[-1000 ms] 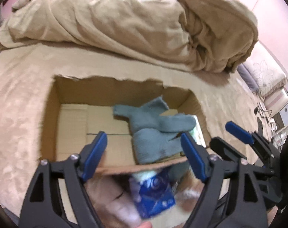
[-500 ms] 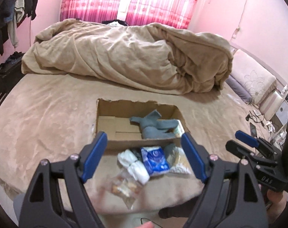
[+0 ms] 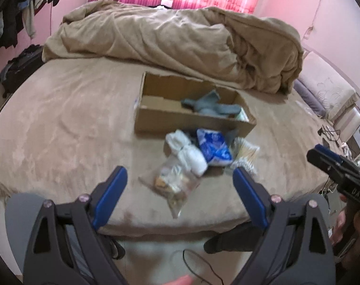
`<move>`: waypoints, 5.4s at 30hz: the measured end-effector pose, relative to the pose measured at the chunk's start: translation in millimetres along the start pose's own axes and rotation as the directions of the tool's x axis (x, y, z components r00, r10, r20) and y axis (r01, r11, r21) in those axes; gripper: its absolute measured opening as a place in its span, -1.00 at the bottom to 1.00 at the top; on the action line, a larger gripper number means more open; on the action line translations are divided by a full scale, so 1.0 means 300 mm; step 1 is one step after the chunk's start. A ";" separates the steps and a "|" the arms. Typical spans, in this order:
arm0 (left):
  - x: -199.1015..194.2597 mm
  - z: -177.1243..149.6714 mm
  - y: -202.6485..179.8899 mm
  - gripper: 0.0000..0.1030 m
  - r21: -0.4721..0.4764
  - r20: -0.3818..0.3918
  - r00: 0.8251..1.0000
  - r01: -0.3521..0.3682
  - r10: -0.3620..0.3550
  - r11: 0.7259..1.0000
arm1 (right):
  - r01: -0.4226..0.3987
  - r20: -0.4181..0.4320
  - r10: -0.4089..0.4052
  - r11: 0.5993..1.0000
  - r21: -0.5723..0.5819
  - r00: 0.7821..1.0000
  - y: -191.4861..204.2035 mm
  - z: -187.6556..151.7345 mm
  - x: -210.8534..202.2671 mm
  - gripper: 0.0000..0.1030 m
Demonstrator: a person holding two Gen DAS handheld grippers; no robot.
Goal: Organize objects
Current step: 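Move both tools back toward the remaining items beside the box, then grasp the cotton swab bag with the right gripper while the left grasps the snack bag, both into box, then grasp the blue Vinda tissue pack with the right gripper while the left grasps white socks, both into box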
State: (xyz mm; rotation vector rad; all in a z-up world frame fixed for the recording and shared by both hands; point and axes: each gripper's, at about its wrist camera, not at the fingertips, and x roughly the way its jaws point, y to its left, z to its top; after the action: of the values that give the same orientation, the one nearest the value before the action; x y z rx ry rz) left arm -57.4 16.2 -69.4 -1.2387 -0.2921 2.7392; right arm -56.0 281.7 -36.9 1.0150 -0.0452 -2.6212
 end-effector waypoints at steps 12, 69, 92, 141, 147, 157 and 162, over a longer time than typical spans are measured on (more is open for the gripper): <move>0.161 -0.085 0.001 0.78 -0.024 -0.104 0.995 -0.002 -0.001 1.000 | 0.004 -0.050 -0.003 1.000 0.021 0.999 -0.040 -0.071 0.095 0.39; 0.365 -0.119 0.062 -0.01 -0.081 -0.084 0.993 -0.095 0.088 0.992 | -0.058 -0.197 0.079 0.992 0.111 0.977 -0.116 -0.116 0.472 -0.10; -0.044 0.054 0.041 -0.03 0.036 0.125 0.991 -0.057 0.052 0.998 | -0.063 -0.032 0.063 0.998 -0.002 0.997 0.021 0.055 0.126 -0.10; 0.254 0.266 0.325 0.44 -0.010 -0.005 1.000 0.024 -0.024 1.000 | -0.176 -0.145 0.156 0.975 -0.136 0.977 0.254 0.286 0.639 0.61; 0.175 0.224 0.284 0.45 -0.009 0.004 1.000 0.019 -0.019 1.000 | -0.149 -0.116 0.133 0.977 -0.150 0.984 0.237 0.239 0.493 0.61; -0.054 0.149 0.133 0.55 0.027 0.055 0.997 0.061 -0.062 0.998 | -0.102 -0.009 0.101 0.987 -0.126 0.995 0.189 0.208 0.168 0.61; -0.078 0.097 0.077 0.56 0.039 0.047 0.997 0.057 -0.058 0.998 | -0.085 -0.004 0.085 0.990 -0.111 0.996 0.181 0.161 0.091 0.61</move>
State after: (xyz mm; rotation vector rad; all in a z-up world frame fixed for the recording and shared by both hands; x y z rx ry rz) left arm -64.5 -14.2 -38.6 -1.1385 -0.2754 2.7157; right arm -91.2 217.7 -10.7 0.9528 0.0558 -2.5164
